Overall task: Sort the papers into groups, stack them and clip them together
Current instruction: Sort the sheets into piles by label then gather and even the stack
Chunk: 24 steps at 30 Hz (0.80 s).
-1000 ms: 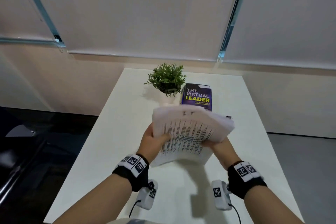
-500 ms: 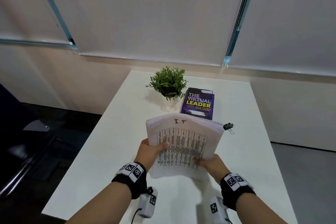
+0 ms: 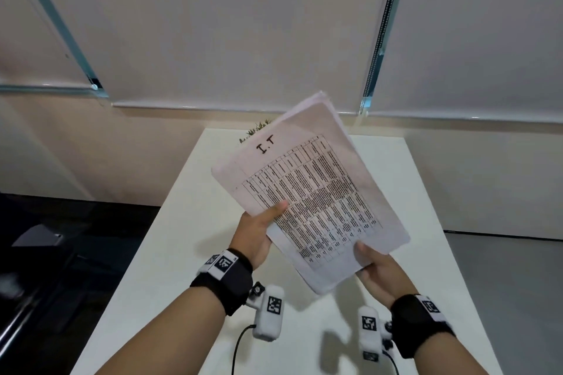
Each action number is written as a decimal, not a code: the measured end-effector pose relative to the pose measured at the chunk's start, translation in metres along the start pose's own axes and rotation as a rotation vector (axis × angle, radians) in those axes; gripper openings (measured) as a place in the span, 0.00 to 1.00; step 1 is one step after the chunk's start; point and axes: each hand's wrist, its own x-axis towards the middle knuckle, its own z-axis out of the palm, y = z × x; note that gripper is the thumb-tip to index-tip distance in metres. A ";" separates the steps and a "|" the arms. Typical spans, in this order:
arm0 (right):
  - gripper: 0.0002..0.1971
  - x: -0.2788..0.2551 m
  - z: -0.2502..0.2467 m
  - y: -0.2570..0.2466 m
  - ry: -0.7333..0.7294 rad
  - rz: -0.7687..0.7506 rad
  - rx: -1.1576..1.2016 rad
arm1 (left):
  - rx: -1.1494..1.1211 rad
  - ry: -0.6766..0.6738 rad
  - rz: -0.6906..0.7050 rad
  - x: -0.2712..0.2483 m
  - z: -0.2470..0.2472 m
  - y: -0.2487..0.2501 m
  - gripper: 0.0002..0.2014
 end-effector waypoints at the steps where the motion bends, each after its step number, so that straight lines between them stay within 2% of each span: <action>1: 0.21 -0.001 0.003 -0.003 0.026 0.005 0.004 | -0.019 0.013 -0.006 0.000 -0.001 -0.001 0.42; 3: 0.17 -0.004 -0.005 -0.013 0.104 -0.031 -0.041 | -0.055 0.035 0.000 0.003 -0.011 0.006 0.32; 5: 0.21 -0.007 -0.026 -0.022 0.171 -0.053 -0.151 | -0.017 0.072 0.018 0.006 -0.027 0.016 0.17; 6: 0.22 -0.008 -0.038 -0.025 0.202 -0.074 -0.236 | 0.051 0.086 0.025 0.010 -0.040 0.018 0.14; 9: 0.28 -0.013 -0.050 -0.031 0.195 -0.145 -0.498 | 0.359 0.019 0.034 0.013 -0.064 0.012 0.14; 12: 0.27 -0.020 -0.046 -0.028 0.077 -0.203 -0.495 | 0.596 -0.048 0.018 0.012 -0.079 -0.010 0.14; 14: 0.24 -0.024 -0.045 -0.019 0.012 -0.207 -0.583 | 0.658 -0.019 -0.012 0.011 -0.091 -0.027 0.12; 17: 0.23 -0.033 -0.047 -0.001 -0.050 -0.169 -0.801 | 0.649 0.058 -0.113 0.007 -0.109 -0.058 0.17; 20: 0.18 -0.032 -0.049 0.009 0.105 -0.141 -0.790 | 0.564 0.147 -0.174 0.002 -0.116 -0.076 0.23; 22: 0.14 -0.026 -0.049 0.014 0.181 -0.143 -0.751 | 0.560 0.154 -0.173 0.004 -0.113 -0.080 0.23; 24: 0.26 -0.020 -0.044 0.016 0.219 -0.147 -0.704 | 0.534 0.158 -0.146 0.007 -0.106 -0.079 0.21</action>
